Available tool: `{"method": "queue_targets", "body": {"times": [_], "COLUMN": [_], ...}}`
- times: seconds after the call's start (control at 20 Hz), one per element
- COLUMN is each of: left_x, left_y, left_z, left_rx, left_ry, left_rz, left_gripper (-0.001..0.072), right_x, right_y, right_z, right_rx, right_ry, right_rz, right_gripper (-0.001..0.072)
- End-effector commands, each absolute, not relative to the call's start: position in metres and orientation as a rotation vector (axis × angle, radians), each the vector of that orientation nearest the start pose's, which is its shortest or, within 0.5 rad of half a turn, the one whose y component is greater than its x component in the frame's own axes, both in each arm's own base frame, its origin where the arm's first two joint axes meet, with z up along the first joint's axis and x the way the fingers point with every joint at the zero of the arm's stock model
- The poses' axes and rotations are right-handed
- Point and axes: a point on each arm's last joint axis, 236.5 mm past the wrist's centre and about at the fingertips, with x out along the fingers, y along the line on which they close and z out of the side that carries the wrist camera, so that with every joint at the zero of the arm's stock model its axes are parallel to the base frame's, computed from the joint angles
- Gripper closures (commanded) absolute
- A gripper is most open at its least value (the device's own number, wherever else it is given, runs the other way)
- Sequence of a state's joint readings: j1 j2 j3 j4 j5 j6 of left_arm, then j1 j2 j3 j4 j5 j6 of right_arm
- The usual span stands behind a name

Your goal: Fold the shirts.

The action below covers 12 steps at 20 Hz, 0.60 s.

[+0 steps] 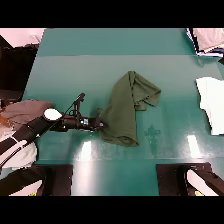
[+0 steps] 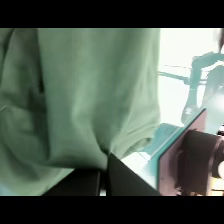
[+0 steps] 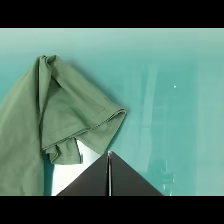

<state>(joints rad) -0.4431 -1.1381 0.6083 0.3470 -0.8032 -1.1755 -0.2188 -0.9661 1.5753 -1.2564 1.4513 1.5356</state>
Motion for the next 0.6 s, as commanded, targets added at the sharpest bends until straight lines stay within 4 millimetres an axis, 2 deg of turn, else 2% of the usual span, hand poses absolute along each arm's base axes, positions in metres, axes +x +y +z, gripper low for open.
{"method": "queue_targets", "body": {"times": [0.0, 0.1, 0.15, 0.25, 0.3, 0.4, 0.45, 0.55], "left_x": [0.273, 0.305, 0.321, 0.34, 0.346, 0.354, 0.357, 0.364], "left_y": [-0.284, -0.257, -0.238, -0.208, -0.198, -0.184, -0.181, -0.17], "left_z": [0.029, 0.082, 0.113, 0.168, 0.188, 0.217, 0.229, 0.243], "left_rx": [-0.669, -0.549, -0.482, -0.346, -0.283, -0.168, -0.144, -0.079], "left_ry": [1.178, 1.039, 0.958, 0.834, 0.79, 0.72, 0.691, 0.645], "left_rz": [-0.803, -0.825, -0.814, -0.789, -0.773, -0.733, -0.725, -0.681], "left_gripper": [0.0682, 0.0682, 0.0682, 0.0682, 0.0682, 0.0682, 0.0681, 0.0682], "right_x": [0.33, 0.325, 0.322, 0.319, 0.32, 0.325, 0.328, 0.335], "right_y": [0.001, 0.005, 0.01, 0.029, 0.036, 0.045, 0.047, 0.048], "right_z": [0.254, 0.235, 0.221, 0.186, 0.169, 0.133, 0.117, 0.087], "right_rx": [0.224, 0.24, 0.261, 0.338, 0.381, 0.463, 0.486, 0.512], "right_ry": [0.859, 0.92, 0.963, 1.045, 1.07, 1.1, 1.106, 1.1], "right_rz": [0.094, 0.105, 0.126, 0.188, 0.21, 0.219, 0.21, 0.182], "right_gripper": [0.0689, 0.0689, 0.0688, 0.0683, 0.0625, 0.0269, 0.0238, 0.0238]}}
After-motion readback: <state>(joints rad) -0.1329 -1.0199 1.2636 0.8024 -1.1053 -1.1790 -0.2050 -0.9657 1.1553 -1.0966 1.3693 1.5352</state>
